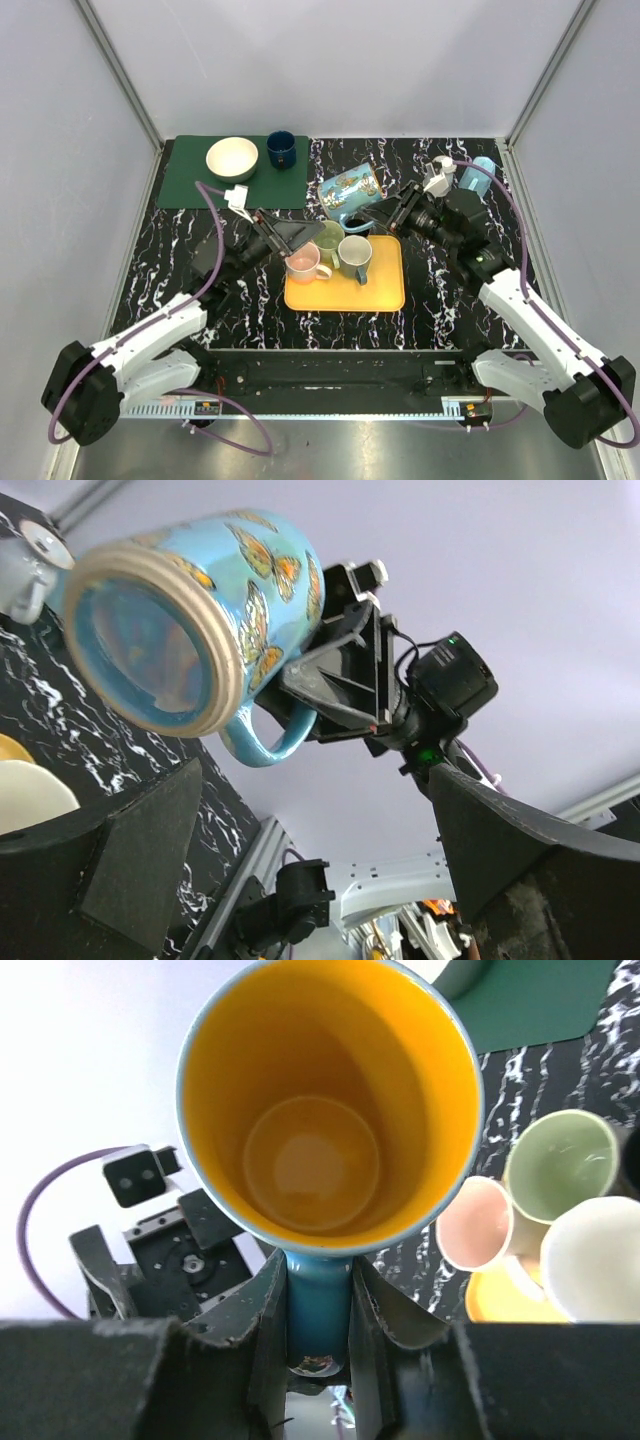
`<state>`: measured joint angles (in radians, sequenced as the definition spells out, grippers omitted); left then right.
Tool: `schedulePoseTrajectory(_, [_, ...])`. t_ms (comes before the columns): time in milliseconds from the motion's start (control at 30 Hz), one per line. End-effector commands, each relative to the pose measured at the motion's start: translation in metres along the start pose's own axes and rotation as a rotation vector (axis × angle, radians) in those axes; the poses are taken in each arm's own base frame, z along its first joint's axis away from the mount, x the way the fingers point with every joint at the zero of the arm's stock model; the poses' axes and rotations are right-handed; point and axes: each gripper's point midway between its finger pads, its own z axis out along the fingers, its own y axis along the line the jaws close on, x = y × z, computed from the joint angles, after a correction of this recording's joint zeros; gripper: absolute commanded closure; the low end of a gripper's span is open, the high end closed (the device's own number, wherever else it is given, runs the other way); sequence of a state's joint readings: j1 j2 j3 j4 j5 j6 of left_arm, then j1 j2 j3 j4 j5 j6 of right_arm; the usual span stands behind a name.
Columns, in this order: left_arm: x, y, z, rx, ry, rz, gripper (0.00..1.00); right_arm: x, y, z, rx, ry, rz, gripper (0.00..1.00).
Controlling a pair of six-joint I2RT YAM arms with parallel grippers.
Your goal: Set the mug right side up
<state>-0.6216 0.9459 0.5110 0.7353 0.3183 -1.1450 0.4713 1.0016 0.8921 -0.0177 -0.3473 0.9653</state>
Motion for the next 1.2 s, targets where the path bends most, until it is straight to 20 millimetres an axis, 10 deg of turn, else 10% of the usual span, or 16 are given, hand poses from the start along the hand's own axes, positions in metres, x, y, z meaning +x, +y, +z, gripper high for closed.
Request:
schedulePoseTrajectory(0, [-0.004, -0.056, 0.010, 0.205, -0.017, 0.042, 0.01, -0.033, 0.102, -0.022, -0.395, -0.107, -0.023, 1.00])
schedulePoseTrajectory(433, [0.002, -0.032, 0.051, 0.131, -0.011, 0.006, 0.12, -0.027, 0.106, -0.026, -0.437, -0.088, -0.030, 1.00])
schedulePoseTrajectory(1167, [-0.004, -0.064, 0.085, 0.277, 0.010, -0.036, 0.46, -0.008, 0.089, -0.029, -0.405, -0.036, -0.046, 1.00])
